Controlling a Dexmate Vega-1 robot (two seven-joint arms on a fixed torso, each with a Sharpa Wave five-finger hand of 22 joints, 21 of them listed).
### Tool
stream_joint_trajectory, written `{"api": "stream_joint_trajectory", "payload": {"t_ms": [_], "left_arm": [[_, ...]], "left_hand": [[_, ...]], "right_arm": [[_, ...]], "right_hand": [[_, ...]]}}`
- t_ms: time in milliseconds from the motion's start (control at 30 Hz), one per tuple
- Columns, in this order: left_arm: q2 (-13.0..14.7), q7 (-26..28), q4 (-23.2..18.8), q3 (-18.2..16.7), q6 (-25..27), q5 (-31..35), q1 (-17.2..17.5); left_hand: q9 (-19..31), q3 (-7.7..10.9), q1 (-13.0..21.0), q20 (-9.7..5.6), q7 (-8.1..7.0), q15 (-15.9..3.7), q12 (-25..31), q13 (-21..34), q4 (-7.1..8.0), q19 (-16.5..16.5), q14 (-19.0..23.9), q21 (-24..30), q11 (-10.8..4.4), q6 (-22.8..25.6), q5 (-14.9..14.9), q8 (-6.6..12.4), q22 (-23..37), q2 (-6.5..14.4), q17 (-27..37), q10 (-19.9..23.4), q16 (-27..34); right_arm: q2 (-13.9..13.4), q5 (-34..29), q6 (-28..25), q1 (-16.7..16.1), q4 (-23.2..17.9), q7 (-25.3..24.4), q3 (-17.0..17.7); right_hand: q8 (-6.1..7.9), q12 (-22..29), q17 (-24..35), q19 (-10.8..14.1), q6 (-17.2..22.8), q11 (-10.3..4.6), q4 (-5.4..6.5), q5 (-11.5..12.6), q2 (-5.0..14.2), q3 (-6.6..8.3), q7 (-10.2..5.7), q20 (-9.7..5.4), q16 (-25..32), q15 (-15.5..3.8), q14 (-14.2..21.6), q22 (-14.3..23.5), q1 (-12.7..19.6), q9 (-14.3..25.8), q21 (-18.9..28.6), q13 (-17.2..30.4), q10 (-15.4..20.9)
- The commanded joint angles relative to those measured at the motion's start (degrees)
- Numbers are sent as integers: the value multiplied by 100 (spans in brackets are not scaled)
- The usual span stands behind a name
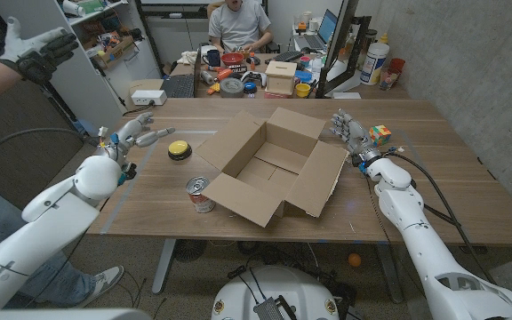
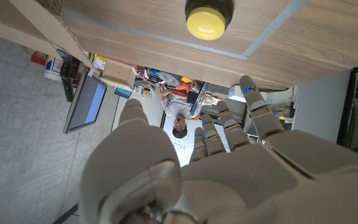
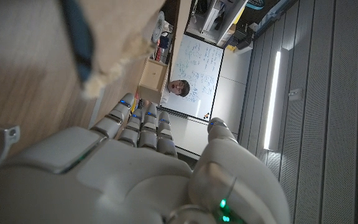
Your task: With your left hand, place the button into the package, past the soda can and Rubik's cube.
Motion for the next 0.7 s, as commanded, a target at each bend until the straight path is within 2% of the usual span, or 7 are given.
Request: {"api": "stream_joint_trajectory", "payload": {"t_ms": [33, 100, 267, 433, 567, 700], "left_arm": [[843, 144, -662, 1266, 2514, 1886, -516], [1017, 45, -694, 1570, 2826, 2122, -704], [1218, -225, -701, 1961, 3208, 2354, -1030], [1259, -381, -616, 2084, 3281, 2378, -1209], [1179, -317, -490, 2100, 3154, 2394, -1239], [1112, -289, -261, 2291, 3032, 2502, -1394]], "left_hand": [[22, -88, -17, -1, -37, -48, 116, 25, -3, 519, 401, 141, -37, 500, -42, 158, 12, -65, 0, 427, 74], [21, -117, -8, 3, -46, -86, 151, 25, -9, 699, 562, 165, -40, 636, -62, 187, 5, -93, -6, 611, 90], [22, -136, -12, 13, -93, -27, 131, 26, -8, 748, 565, 157, -87, 747, -72, 218, 0, -110, -4, 613, 67], [24, -150, -25, 19, -107, 56, 98, 32, 3, 754, 580, 135, -58, 752, -80, 208, -4, -110, 8, 565, 57], [26, -160, -38, 14, -101, 96, 89, 38, 13, 791, 647, 134, -31, 738, -85, 195, -3, -106, 16, 561, 74], [28, -170, -52, 10, -158, 94, 86, 46, 24, 846, 656, 140, -67, 728, -92, 184, -2, -100, 24, 570, 67]], "right_arm": [[1, -12, 38, 53, 182, 95, 0], [2, -11, 46, 55, 203, 113, 1], [14, -1, 61, 53, 252, 138, 15], [13, -12, 67, 53, 281, 147, 22], [10, -26, 59, 49, 274, 141, 25], [-10, -52, 21, 37, 203, 124, 19]], "right_hand": [[35, -13, 18, 25, 43, -45, 0, 38, -53, -43, -17, 51, 15, 27, 38, 26, -27, 12, -16, 6, 27], [33, -15, 18, 28, 41, -40, -1, 38, -56, -46, -17, 53, 14, 22, 35, 26, -30, 12, -18, 6, 25], [33, -17, 19, 26, 46, -37, 0, 38, -59, -53, -23, 62, 14, 28, 35, 27, -38, 13, -26, 6, 22], [29, -18, 20, 28, 43, -40, 0, 39, -63, -60, -27, 70, 14, 28, 36, 27, -46, 14, -34, 7, 23], [28, -19, 20, 34, 44, -46, -1, 40, -64, -63, -28, 75, 13, 31, 35, 27, -50, 14, -38, 7, 22], [26, -20, 19, 36, 45, -41, -5, 42, -66, -66, -29, 82, 11, 33, 33, 28, -51, 15, -44, 7, 22]]}}
